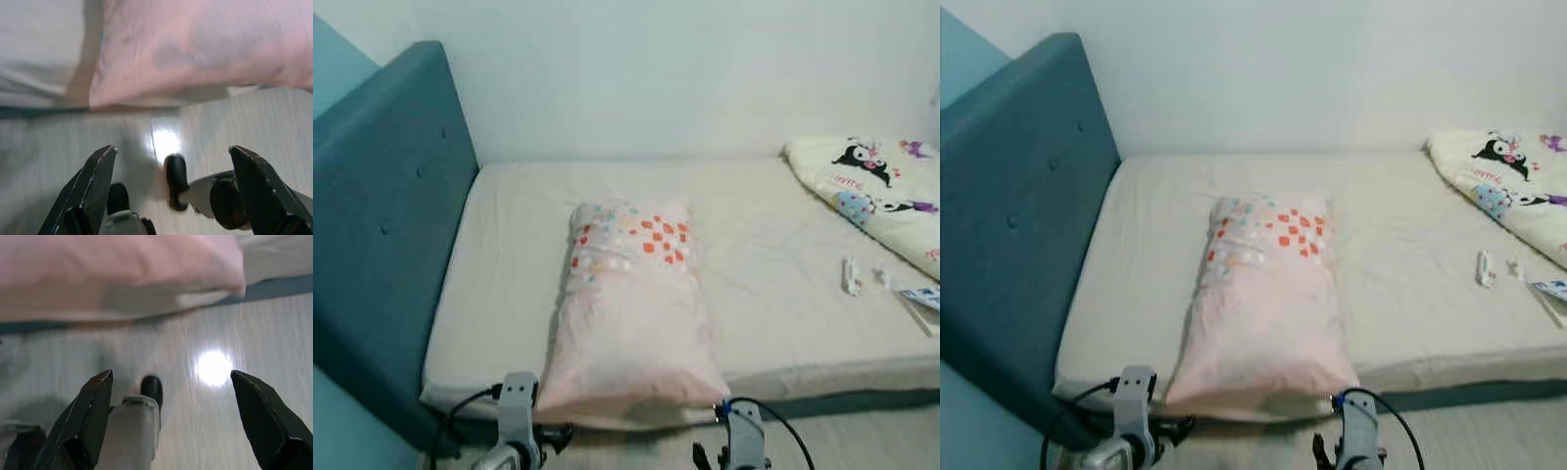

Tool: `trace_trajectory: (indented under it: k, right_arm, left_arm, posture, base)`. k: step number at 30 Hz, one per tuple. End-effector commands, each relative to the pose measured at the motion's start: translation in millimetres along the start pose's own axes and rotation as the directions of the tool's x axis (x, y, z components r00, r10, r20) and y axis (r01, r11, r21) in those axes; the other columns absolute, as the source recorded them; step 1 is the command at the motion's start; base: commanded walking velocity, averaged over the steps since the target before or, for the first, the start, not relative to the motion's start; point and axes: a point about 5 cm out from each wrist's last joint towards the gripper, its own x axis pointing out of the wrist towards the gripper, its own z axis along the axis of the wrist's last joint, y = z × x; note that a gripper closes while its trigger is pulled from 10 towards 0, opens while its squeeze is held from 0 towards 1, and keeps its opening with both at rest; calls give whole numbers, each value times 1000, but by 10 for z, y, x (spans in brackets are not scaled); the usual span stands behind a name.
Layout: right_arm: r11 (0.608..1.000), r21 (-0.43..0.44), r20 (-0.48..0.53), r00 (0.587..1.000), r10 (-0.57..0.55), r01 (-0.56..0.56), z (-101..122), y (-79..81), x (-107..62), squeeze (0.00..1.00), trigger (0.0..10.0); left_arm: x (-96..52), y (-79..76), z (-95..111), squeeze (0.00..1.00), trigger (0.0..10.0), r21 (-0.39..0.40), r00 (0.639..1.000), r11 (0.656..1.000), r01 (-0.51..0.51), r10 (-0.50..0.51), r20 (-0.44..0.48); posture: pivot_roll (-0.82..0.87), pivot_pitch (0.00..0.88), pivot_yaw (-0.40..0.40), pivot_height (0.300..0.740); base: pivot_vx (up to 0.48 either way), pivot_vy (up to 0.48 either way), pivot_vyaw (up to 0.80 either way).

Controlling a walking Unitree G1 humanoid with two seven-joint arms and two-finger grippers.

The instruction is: Clean up the room

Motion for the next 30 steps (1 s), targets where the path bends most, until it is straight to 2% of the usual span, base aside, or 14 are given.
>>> trace_trajectory:
  k: [1,11,17,27,30]
  right_arm:
    - [1000,10,-22,1000,-8,8,-57,-17,-13,0,10000]
    - [1000,13,-21,1000,-12,12,-56,-16,-12,0,10000]
    - [1000,14,-21,1000,-15,15,-55,-20,-13,0,10000]
    - [1000,7,-23,1000,-10,10,-54,-17,-12,0,10000]
    - [1000,9,-23,1000,-9,9,-53,-13,-11,0,10000]
  left_arm:
    - [3,-37,-31,0,10000,-14,1000,1000,14,-14,-6]
    - [10,-32,-17,0,10000,-4,1000,1000,-4,4,-9]
    - [0,-14,-37,0,10000,-13,1000,1000,-15,15,-14]
    - [-9,8,-52,0,10000,-31,999,999,-34,34,-16]
    - [-9,18,-46,0,10000,-33,999,998,-45,45,-14]
  posture:
    - [-28,77,-16,740]
    - [-32,83,-12,740]
    - [-31,87,-15,740]
    - [-27,86,-17,740]
    - [-27,85,-14,740]
  base:
    - [349,0,0]
    - [333,0,0]
    - [0,0,0]
    - [0,-459,0]
    - [0,-96,0]
